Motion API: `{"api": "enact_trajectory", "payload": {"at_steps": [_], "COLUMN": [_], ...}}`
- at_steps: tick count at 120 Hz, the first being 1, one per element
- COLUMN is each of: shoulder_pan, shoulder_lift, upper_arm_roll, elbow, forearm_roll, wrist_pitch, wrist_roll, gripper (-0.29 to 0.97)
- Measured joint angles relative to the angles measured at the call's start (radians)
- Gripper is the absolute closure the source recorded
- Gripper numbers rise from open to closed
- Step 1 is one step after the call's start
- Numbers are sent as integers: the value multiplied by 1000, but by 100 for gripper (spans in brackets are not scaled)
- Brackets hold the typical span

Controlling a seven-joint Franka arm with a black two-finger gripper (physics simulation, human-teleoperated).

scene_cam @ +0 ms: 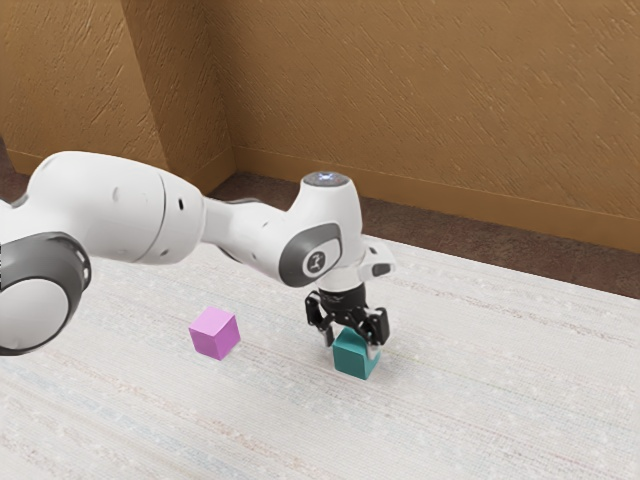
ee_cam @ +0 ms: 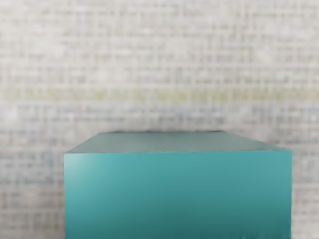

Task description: Pick up the blue block with one arm, and put the blue block on the pink block with one arm

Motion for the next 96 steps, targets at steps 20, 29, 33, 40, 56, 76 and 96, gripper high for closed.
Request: {"api": "enact_trajectory", "payload": {"at_steps": [20,29,33,40,56,76,96], "shoulder_pan": [-6,-6,-6,-7,-8,-8,-7], "shoulder_lift": [9,17,23,35,48,48,45], "upper_arm_roll": [4,5,5,5,5,5,6], "elbow": [4,8,11,22,31,34,42], "forearm_roll": [-1,-2,-2,-2,-2,4,26], "wrist_pitch": [6,7,8,9,10,11,11], "wrist_roll": [46,55,58,59,57,53,48], "gripper": [8,8,8,9,12,25,31]}}
